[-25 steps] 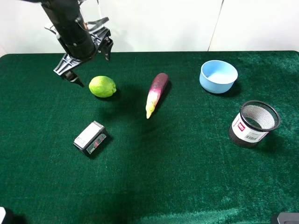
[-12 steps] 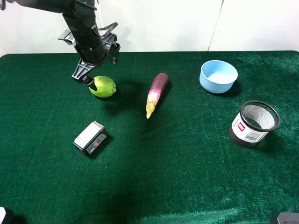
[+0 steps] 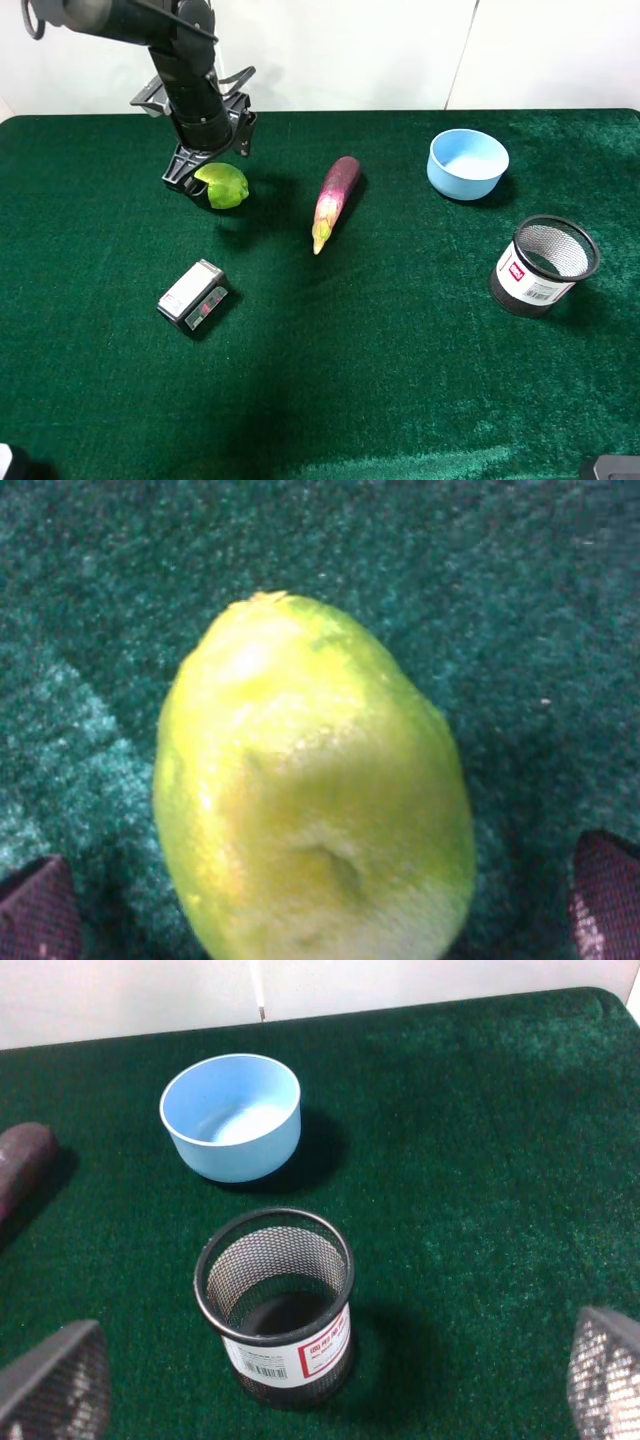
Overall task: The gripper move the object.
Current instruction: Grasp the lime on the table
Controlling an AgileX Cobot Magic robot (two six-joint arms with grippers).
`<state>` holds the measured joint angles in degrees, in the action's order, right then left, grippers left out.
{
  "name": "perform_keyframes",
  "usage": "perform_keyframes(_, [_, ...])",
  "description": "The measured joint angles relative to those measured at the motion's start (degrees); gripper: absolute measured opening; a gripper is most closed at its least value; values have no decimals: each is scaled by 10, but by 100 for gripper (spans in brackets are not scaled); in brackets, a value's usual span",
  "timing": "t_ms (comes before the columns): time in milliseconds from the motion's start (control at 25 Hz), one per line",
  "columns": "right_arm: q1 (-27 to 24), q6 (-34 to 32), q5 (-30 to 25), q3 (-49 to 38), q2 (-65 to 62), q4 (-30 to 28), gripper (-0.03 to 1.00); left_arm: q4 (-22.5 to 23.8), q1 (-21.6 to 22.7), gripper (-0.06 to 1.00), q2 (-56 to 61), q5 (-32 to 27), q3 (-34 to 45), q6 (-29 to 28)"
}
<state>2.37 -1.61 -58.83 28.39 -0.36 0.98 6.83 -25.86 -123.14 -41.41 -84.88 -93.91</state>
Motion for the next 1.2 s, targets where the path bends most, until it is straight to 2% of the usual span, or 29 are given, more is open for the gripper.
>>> perform_keyframes(280, [0, 0, 0, 0, 0, 0, 70, 1, 4, 99, -18, 2, 0, -4])
perform_keyframes(560, [0, 0, 0, 0, 0, 0, 70, 26, 5, 99, -18, 15, 0, 5])
perform_keyframes(920, [0, 0, 0, 0, 0, 0, 70, 35, 5, 99, -18, 12, 0, 4])
perform_keyframes(1200, [0, 0, 0, 0, 0, 0, 70, 35, 5, 89, -18, 4, 0, -33])
